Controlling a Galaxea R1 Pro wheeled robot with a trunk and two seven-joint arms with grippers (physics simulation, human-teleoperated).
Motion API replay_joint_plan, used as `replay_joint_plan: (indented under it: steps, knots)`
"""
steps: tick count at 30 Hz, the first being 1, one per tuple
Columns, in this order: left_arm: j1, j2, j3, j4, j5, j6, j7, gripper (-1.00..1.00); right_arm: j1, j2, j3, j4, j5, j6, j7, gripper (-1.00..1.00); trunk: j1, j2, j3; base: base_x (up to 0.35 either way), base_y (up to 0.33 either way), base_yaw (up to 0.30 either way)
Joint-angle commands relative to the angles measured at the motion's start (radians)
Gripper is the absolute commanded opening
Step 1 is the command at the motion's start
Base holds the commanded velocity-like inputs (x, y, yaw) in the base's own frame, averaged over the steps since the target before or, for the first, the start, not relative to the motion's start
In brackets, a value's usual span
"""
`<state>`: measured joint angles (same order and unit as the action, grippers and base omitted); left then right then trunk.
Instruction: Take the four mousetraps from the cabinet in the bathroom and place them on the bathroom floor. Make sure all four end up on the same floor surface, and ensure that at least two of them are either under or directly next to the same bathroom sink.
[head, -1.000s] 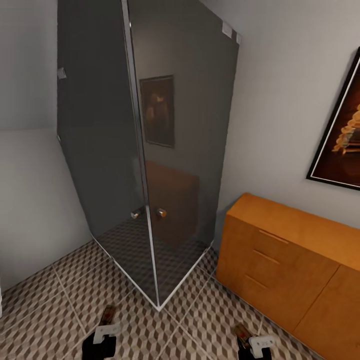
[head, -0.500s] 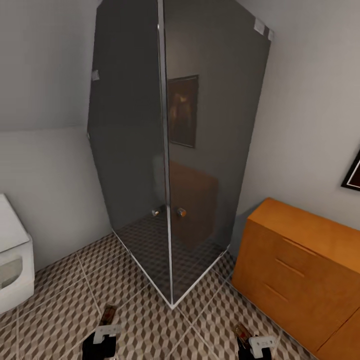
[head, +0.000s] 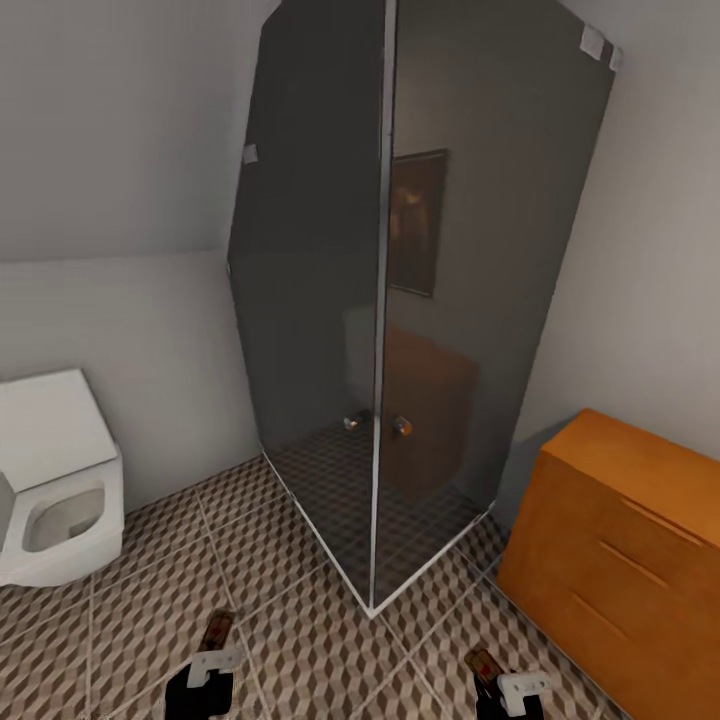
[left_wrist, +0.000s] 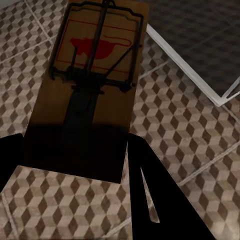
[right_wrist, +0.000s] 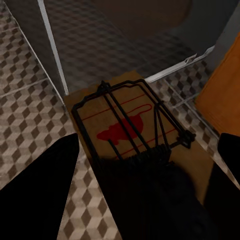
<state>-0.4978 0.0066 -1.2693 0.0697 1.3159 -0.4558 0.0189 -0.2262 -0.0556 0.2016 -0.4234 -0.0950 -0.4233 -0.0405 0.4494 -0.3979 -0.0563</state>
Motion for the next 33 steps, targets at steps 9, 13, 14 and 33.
replay_joint_plan:
  steps: [9,13,14,33]
  knots:
    - [-0.001,0.0,-0.007,0.001,-0.001,-0.001,0.007,-1.0,-0.001,-0.001,0.009,0.0,-0.01,-0.003,-0.004,-1.0,0.001,-0.002,-0.002,0.0,0.0,0.266]
    - [-0.001,0.0,-0.007,0.001,-0.001,-0.001,0.007,-1.0,-0.001,-0.001,0.009,0.0,-0.01,-0.003,-0.004,-1.0,0.001,-0.002,-0.002,0.0,0.0,0.266]
    - [-0.001,0.0,-0.007,0.001,-0.001,-0.001,0.007,-1.0,-0.001,-0.001,0.009,0.0,-0.01,-0.003,-0.004,-1.0,0.001,-0.002,-0.002,0.0,0.0,0.266]
    - [-0.001,0.0,-0.007,0.001,-0.001,-0.001,0.009,-1.0,-0.001,-0.001,0.009,0.0,-0.01,-0.003,-0.004,-1.0,0.001,-0.002,-0.002,0.0,0.185,0.266]
